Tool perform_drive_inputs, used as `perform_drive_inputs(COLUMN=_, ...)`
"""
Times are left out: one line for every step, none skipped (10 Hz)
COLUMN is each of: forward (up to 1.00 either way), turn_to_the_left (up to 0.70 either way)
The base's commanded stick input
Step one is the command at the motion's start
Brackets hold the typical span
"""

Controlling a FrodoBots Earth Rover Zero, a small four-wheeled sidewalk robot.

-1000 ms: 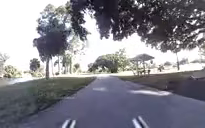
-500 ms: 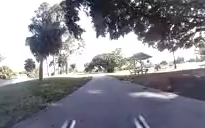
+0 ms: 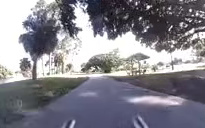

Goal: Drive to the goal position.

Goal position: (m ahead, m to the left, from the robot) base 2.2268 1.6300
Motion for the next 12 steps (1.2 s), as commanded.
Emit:
perform_drive_inputs(forward=0.85, turn_to_the_left=0.0)
perform_drive_inputs(forward=0.85, turn_to_the_left=0.0)
perform_drive_inputs(forward=0.85, turn_to_the_left=0.0)
perform_drive_inputs(forward=0.85, turn_to_the_left=0.0)
perform_drive_inputs(forward=0.85, turn_to_the_left=0.0)
perform_drive_inputs(forward=0.85, turn_to_the_left=0.0)
perform_drive_inputs(forward=0.85, turn_to_the_left=0.0)
perform_drive_inputs(forward=0.85, turn_to_the_left=0.17)
perform_drive_inputs(forward=0.85, turn_to_the_left=0.34)
perform_drive_inputs(forward=0.85, turn_to_the_left=0.34)
perform_drive_inputs(forward=0.85, turn_to_the_left=0.34)
perform_drive_inputs(forward=0.85, turn_to_the_left=0.34)
